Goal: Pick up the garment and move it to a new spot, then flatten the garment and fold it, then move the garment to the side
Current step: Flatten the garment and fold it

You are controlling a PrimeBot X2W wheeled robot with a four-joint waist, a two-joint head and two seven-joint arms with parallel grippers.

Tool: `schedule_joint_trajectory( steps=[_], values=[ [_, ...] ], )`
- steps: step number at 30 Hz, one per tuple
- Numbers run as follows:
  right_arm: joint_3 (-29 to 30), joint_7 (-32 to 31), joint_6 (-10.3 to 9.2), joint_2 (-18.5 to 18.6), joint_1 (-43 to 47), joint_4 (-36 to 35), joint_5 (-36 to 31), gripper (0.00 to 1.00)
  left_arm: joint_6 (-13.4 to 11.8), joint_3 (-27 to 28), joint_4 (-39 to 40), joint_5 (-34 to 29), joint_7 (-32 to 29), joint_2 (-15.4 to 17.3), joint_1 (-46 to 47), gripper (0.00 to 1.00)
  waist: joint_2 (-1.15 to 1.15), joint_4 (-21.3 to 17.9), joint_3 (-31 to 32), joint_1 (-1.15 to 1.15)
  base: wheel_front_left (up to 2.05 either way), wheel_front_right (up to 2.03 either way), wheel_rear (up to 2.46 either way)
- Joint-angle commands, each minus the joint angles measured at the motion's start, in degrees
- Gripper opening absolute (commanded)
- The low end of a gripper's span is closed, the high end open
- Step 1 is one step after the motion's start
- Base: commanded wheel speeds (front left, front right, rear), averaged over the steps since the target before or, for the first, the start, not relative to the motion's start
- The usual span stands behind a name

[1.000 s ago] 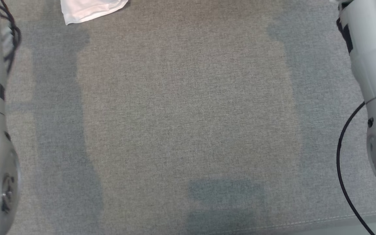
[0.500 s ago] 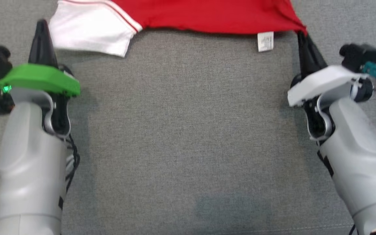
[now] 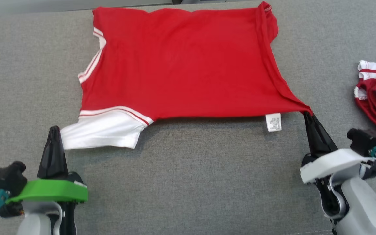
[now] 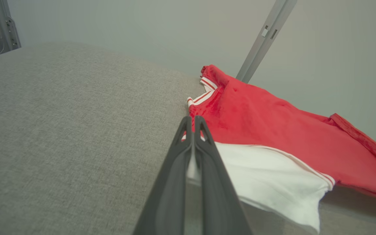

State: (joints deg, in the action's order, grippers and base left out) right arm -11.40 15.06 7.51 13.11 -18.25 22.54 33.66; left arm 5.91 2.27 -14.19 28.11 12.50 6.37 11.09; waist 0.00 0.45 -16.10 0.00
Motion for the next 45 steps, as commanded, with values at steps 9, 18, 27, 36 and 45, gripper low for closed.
schedule_joint_trajectory(
  steps=[9,18,27,36,45],
  values=[
    [4.84,-2.34,-0.04,1.26,16.92,-9.62,-1.19,0.0,-7.15,-0.74,22.73,-1.17,-11.19,-0.35,-19.72,0.0,0.0,2.25,6.59,0.0,0.0,0.0,0.0],
    [13.85,-14.44,-0.06,-2.34,34.21,-24.41,-5.57,0.0,-13.54,-1.22,39.1,-3.46,-23.06,1.28,-32.21,0.0,0.0,4.22,9.28,0.0,0.0,0.0,0.0],
    [16.79,-23.58,-0.07,-5.54,36.51,-31.84,-8.65,0.0,-15.61,-0.65,42.87,-4.86,-27.37,2.93,-31.49,0.0,0.0,3.53,7.82,0.0,0.0,0.0,0.0],
    [14.84,-32.61,-0.06,-3.58,26.62,-33.14,-9.78,0.0,-13.29,-1.03,38.89,-3.25,-29.07,5.35,-23.87,0.0,0.0,1.33,2.62,0.0,0.0,0.0,0.0],
    [11.45,-34.87,-0.05,-1.55,16.05,-27.67,-9.49,0.0,-10.25,-2.31,31.69,-1.37,-29.35,6.82,-13.98,0.0,0.0,0.55,-4.74,0.0,0.0,0.0,0.0]
  ],
)
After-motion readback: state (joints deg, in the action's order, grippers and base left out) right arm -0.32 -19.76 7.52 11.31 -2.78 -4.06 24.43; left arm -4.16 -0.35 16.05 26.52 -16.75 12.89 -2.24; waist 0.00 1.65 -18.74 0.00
